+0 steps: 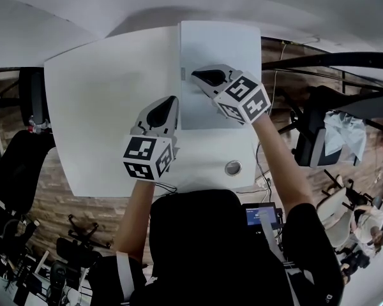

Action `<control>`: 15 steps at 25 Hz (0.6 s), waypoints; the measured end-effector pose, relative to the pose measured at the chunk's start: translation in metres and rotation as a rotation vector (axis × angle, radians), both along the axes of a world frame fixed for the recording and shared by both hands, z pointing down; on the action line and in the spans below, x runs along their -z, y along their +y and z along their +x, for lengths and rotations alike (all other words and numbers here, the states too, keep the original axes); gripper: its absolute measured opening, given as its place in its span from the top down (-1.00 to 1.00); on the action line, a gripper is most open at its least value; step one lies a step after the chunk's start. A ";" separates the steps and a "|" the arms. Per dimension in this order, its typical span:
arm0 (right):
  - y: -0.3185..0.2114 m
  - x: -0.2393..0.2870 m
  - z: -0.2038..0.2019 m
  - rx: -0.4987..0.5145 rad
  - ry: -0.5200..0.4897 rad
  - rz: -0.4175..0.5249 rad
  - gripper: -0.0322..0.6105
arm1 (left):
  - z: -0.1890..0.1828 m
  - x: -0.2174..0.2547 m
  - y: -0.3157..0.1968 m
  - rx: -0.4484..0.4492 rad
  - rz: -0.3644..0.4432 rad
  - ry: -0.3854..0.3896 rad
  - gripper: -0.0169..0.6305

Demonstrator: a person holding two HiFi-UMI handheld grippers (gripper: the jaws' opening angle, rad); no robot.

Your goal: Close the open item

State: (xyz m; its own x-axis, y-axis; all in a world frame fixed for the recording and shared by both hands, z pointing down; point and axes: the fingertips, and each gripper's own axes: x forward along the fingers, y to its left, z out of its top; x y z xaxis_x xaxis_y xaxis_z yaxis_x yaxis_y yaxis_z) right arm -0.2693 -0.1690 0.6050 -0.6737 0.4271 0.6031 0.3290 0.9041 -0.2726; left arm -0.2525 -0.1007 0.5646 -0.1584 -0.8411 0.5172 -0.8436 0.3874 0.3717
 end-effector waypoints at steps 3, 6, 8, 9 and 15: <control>0.004 -0.003 -0.003 0.012 0.006 0.026 0.79 | -0.001 -0.002 0.001 0.001 0.000 0.005 0.91; 0.009 -0.009 -0.008 0.037 0.019 0.079 0.79 | -0.002 -0.004 0.001 0.001 0.000 0.009 0.91; 0.011 -0.013 -0.012 0.051 0.030 0.119 0.79 | -0.004 -0.006 0.002 0.003 -0.001 0.012 0.91; 0.012 -0.014 -0.014 0.057 0.036 0.139 0.79 | -0.004 -0.007 0.002 0.005 -0.001 0.014 0.91; 0.022 -0.024 -0.013 0.090 0.095 0.234 0.79 | -0.005 -0.008 0.007 0.015 0.005 0.019 0.91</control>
State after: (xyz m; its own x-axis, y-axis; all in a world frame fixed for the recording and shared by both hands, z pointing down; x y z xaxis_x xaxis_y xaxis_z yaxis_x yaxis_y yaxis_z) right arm -0.2821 -0.1468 0.6285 -0.5752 0.3245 0.7509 0.3940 0.9144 -0.0933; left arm -0.2576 -0.0939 0.5722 -0.1611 -0.8411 0.5164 -0.8306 0.3981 0.3893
